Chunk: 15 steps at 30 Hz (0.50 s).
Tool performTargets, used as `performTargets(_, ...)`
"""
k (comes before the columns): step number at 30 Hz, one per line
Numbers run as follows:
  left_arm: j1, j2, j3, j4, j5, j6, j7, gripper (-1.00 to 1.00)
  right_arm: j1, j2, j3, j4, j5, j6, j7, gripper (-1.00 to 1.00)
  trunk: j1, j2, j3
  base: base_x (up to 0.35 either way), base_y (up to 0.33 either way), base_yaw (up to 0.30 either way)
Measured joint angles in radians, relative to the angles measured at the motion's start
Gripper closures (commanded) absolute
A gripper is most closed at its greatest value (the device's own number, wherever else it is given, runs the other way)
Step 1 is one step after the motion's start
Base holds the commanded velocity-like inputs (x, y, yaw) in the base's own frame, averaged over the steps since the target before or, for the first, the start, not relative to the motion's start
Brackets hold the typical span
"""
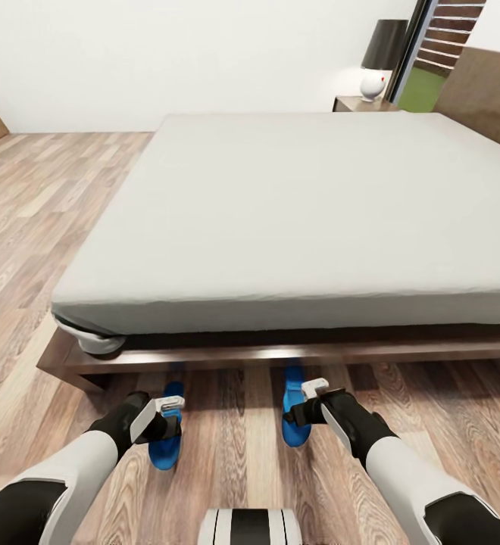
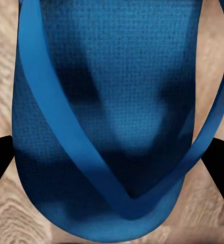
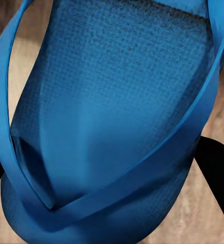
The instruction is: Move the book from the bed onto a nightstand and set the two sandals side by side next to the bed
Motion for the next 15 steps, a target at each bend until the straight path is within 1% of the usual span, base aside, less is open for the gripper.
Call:
performTargets(3, 0.0, -0.001, 0.0, 0.001, 0.0, -0.039, -0.001, 1.0, 0.0, 0.001, 0.002, -0.04, -0.001, 0.014, 0.002, 1.0, 0.001, -0.001, -0.012, 0.001, 0.0, 0.0)
performTargets(5, 0.0, -0.001, -0.001, 0.003, -0.001, -0.071, -0.001, 1.0, 0.001, 0.001, 0.004, -0.075, -0.001, 0.045, 0.003, 1.0, 0.002, -0.001, -0.019, 0.0, 0.0, 0.0)
performTargets(6, 0.0, -0.001, -0.001, 0.004, -0.001, -0.083, -0.001, 1.0, 0.002, 0.001, 0.006, -0.096, 0.01, 0.064, 0.003, 1.0, 0.003, -0.001, -0.023, 0.0, 0.0, 0.0)
performTargets(8, 0.0, -0.001, -0.001, 0.004, -0.001, -0.094, -0.001, 1.0, 0.002, 0.001, 0.007, -0.119, 0.011, 0.084, 0.003, 1.0, 0.004, -0.002, -0.031, 0.0, 0.0, 0.0)
performTargets(12, 0.0, -0.001, -0.002, 0.005, -0.001, -0.101, -0.001, 1.0, 0.002, 0.001, 0.007, -0.14, 0.0, 0.095, 0.003, 1.0, 0.005, -0.003, -0.046, 0.0, 0.0, 0.0)
performTargets(15, 0.0, -0.002, -0.001, 0.011, -0.003, -0.149, -0.001, 1.0, 0.002, 0.001, 0.009, -0.142, 0.0, 0.097, 0.003, 1.0, 0.007, -0.004, -0.058, 0.0, 0.0, 0.0)
